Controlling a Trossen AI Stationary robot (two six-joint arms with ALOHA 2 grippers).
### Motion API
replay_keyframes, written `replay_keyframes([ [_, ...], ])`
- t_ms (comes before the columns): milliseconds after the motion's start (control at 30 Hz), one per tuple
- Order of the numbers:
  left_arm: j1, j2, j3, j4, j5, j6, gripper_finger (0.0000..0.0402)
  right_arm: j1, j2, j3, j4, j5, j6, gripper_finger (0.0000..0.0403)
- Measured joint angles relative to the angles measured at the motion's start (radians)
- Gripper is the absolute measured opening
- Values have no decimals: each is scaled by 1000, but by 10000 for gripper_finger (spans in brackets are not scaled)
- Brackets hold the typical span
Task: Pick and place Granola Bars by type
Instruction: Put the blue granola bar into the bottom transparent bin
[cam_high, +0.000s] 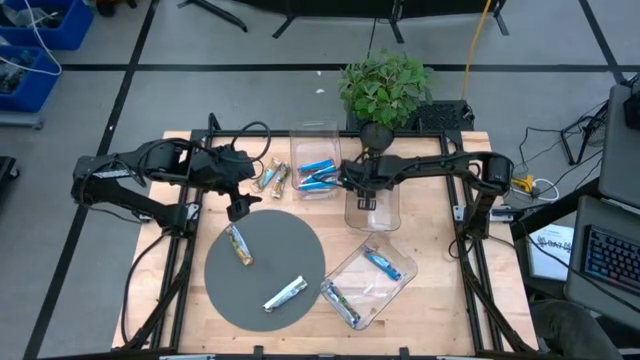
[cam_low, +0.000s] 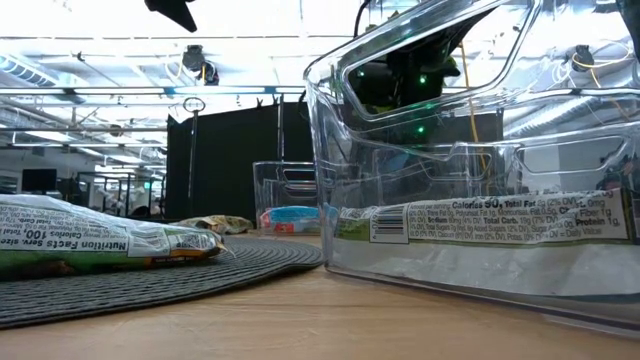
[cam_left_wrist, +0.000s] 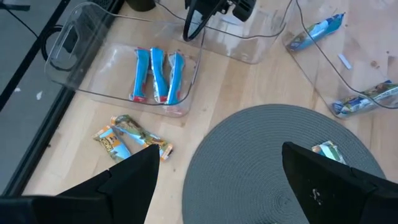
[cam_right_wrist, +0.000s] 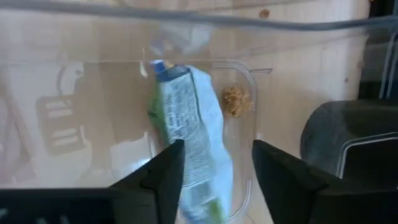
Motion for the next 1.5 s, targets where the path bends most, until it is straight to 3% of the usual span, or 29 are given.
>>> replay_keyframes([
  [333, 0, 0, 0, 0, -9, 35, 337, 32, -88, -1, -22, 54, 3, 238],
  [933, 0, 0, 0, 5, -10, 63, 337, 186, -409, 2, -23, 160, 16, 253],
  [1500, 0, 0, 0, 5, 0, -86, 337, 379, -475, 293, 128, 157, 26, 256],
])
